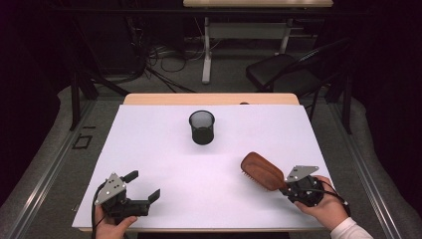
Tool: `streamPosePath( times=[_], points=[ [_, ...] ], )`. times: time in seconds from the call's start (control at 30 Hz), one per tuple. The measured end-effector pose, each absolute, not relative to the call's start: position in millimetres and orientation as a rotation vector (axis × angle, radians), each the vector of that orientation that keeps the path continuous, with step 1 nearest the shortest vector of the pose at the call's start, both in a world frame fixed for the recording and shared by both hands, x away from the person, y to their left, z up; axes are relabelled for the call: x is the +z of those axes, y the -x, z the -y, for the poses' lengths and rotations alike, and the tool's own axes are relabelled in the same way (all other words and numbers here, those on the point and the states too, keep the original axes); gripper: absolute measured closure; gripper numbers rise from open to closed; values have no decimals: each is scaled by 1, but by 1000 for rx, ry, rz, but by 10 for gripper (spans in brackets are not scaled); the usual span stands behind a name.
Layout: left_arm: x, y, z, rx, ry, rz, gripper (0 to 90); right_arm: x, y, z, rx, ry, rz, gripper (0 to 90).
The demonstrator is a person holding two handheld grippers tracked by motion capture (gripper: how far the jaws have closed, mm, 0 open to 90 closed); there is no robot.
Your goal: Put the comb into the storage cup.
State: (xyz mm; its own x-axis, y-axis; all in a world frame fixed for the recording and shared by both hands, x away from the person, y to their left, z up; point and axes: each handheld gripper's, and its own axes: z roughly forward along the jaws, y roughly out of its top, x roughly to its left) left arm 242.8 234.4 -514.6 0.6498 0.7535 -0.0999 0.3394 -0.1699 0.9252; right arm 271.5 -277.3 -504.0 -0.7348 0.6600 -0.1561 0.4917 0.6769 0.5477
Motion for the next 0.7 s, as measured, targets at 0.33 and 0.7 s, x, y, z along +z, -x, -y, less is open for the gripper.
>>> streamPosePath(
  times=[0.33, 0.7],
  points=[
    [-514, -242, -235, 472, -1764, -886, 8, -497, -270, 259, 793, -884, -2478, 730],
    [-514, -242, -235, 471, -1765, -884, 8, -495, -278, 238, 909, -860, -2436, 730]
  ],
)
